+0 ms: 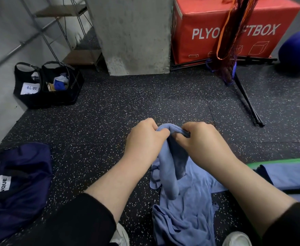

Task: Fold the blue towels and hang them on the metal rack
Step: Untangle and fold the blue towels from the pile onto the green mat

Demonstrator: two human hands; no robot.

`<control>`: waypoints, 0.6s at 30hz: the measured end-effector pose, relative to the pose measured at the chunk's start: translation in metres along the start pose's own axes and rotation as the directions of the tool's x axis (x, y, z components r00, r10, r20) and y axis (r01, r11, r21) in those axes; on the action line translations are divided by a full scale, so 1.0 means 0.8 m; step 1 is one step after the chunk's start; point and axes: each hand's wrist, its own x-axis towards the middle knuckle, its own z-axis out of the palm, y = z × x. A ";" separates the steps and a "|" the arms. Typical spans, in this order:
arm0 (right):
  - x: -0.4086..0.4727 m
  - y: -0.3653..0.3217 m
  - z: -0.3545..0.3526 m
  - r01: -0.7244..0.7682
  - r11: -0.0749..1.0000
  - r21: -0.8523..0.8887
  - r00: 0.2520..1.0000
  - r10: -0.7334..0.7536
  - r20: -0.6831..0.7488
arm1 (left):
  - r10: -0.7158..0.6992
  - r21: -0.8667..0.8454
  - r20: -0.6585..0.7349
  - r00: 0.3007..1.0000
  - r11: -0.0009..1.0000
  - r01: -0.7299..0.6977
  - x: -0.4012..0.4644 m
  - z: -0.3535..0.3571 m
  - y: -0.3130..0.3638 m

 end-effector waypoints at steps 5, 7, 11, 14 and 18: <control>-0.002 -0.010 0.002 -0.017 0.997 0.077 1.000 0.016 0.014 | 0.089 -0.046 -0.138 0.986 0.994 -0.096 -0.004 0.000 0.007; 0.001 -0.008 0.003 -0.027 0.990 0.136 1.000 0.027 0.003 | 0.129 -0.142 -0.137 0.982 0.979 -0.148 -0.008 0.003 0.010; 0.008 0.000 0.004 -0.129 0.934 0.334 0.992 0.115 0.060 | 0.223 -0.213 -0.109 0.969 0.947 -0.242 -0.017 0.014 0.011; 0.012 0.005 0.002 -0.252 0.723 0.644 0.968 0.197 0.159 | 0.299 -0.267 -0.095 0.950 0.911 -0.313 -0.021 0.016 0.011; 0.015 0.011 -0.002 -0.296 0.597 0.746 0.955 0.170 0.243 | 0.348 -0.356 0.066 0.935 0.884 -0.304 -0.023 0.012 0.014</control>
